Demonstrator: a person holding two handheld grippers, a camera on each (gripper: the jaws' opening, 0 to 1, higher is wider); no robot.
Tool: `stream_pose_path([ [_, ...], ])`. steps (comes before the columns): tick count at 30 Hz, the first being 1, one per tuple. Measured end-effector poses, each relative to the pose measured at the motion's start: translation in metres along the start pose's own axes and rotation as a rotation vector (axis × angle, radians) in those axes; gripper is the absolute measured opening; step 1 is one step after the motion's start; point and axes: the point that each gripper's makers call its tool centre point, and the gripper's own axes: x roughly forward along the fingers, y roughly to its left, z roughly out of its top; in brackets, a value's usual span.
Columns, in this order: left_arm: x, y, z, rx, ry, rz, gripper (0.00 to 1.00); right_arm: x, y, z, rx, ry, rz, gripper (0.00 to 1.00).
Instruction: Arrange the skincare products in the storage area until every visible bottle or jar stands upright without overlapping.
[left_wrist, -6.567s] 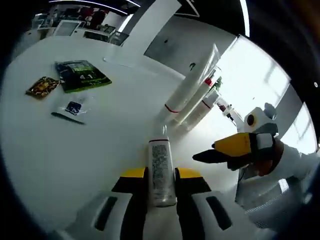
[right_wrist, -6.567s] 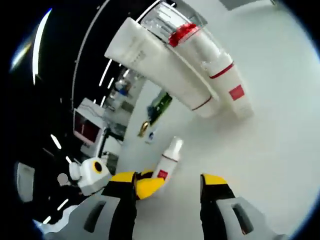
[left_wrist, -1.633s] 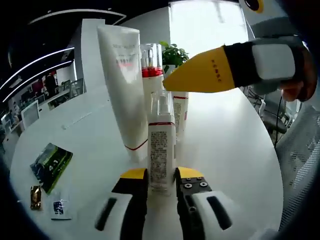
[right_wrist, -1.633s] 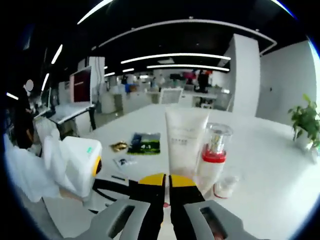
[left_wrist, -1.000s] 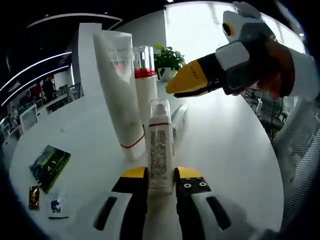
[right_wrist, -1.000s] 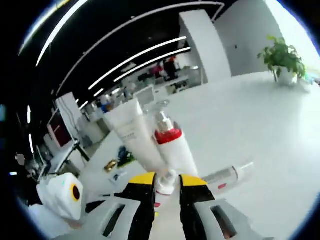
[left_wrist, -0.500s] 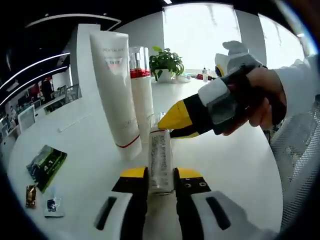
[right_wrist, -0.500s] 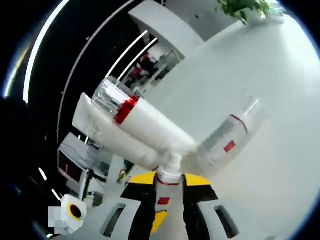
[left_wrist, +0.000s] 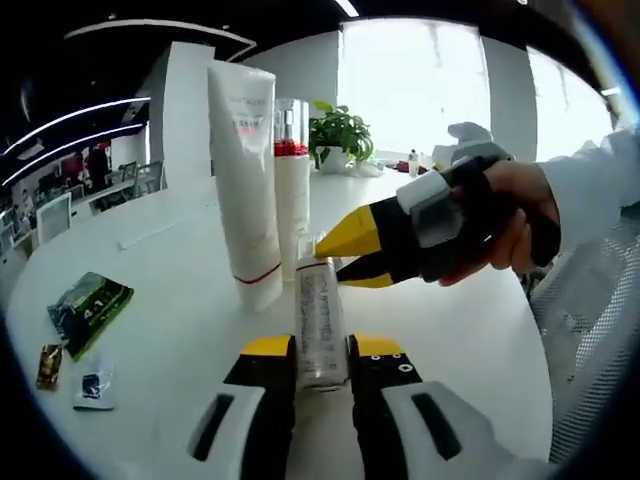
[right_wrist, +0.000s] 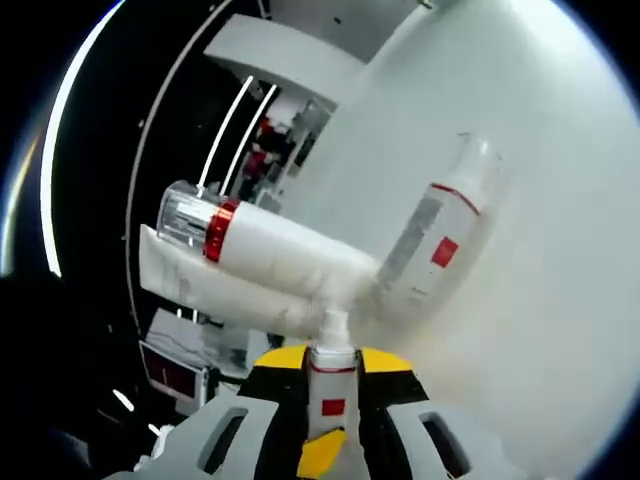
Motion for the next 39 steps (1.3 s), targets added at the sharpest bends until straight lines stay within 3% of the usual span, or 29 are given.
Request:
stream_pose_path([
  [13, -0.005, -0.006, -0.002, -0.034, -0.034, -0.037, 0.17, 0.0, 0.006, -0.002, 0.029, 0.017, 0.034, 0.16],
  [26, -0.011, -0.014, -0.002, -0.106, -0.085, -0.07, 0.17, -0.001, 0.006, -0.002, 0.004, 0.017, 0.029, 0.18],
  [31, -0.013, -0.016, -0.003, -0.114, -0.096, -0.082, 0.17, -0.002, 0.005, -0.002, 0.039, 0.024, 0.031, 0.16],
  [33, -0.012, -0.017, -0.002, -0.107, -0.091, -0.075, 0.18, -0.002, 0.01, 0.0, -0.021, 0.027, 0.024, 0.12],
  [39, -0.001, -0.01, 0.002, -0.079, -0.053, -0.017, 0.18, -0.005, 0.037, 0.011, -0.324, -0.026, 0.019, 0.11],
])
